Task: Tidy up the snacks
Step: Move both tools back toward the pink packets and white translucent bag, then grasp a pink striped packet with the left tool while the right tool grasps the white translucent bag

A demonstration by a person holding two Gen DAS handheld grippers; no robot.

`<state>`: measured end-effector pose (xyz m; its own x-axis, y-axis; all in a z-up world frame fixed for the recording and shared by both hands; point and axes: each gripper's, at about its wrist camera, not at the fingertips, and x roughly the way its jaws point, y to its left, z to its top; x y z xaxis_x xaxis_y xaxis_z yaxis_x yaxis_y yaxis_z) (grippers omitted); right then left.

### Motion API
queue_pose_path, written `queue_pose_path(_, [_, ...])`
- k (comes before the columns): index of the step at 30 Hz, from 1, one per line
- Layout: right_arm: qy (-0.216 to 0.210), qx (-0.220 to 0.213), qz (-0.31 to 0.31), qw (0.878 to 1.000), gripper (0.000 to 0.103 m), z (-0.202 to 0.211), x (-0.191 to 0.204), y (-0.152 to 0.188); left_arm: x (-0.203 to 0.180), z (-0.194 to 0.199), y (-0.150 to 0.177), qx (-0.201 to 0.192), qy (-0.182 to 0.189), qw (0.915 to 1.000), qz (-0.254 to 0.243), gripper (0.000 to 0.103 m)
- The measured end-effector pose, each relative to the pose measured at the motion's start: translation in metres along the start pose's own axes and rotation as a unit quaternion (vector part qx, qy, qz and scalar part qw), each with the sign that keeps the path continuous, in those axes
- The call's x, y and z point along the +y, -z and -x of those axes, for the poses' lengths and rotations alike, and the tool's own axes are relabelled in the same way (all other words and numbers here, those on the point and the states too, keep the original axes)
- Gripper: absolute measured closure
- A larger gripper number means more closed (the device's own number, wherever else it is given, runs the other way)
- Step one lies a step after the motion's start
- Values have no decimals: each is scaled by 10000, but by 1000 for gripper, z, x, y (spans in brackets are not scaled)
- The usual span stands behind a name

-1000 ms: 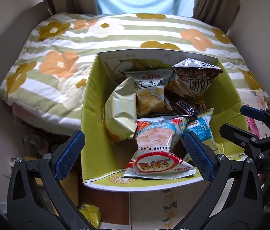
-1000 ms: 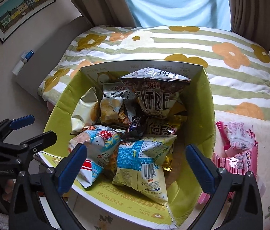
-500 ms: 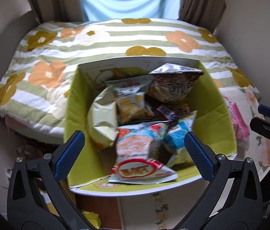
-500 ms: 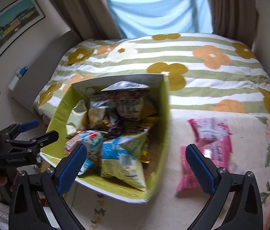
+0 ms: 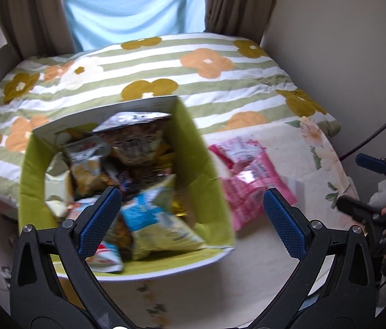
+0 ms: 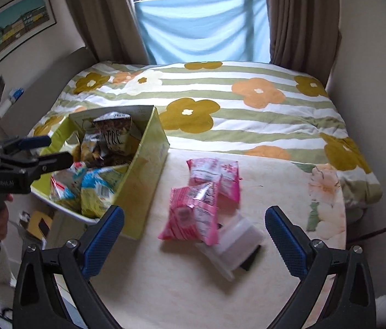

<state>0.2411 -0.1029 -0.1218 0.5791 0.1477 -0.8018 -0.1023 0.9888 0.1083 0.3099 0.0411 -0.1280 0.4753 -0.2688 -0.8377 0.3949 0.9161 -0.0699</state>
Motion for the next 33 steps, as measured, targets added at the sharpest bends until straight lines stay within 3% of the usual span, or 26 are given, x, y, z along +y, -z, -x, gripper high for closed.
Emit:
queue_pose_path(7, [-344,143,567,9977,1,-7,-49,21,-85,-38,-4,320,-33,9993,167,0])
queue_pose_path(13, [-767,342,853,9928,1,-25,-79,41,-122,-79,1,750,-121,9959,498,0])
queue_pose_path(17, [-981,454,1007,9890,1,-41,-88,54,-131,-110,6,1006,-262,9926,628,0])
queue_pose_path(33, [-1593,610,1580,9726,1,-111,-86,77,-118,-198,26,1353,-878,9818,1005,1])
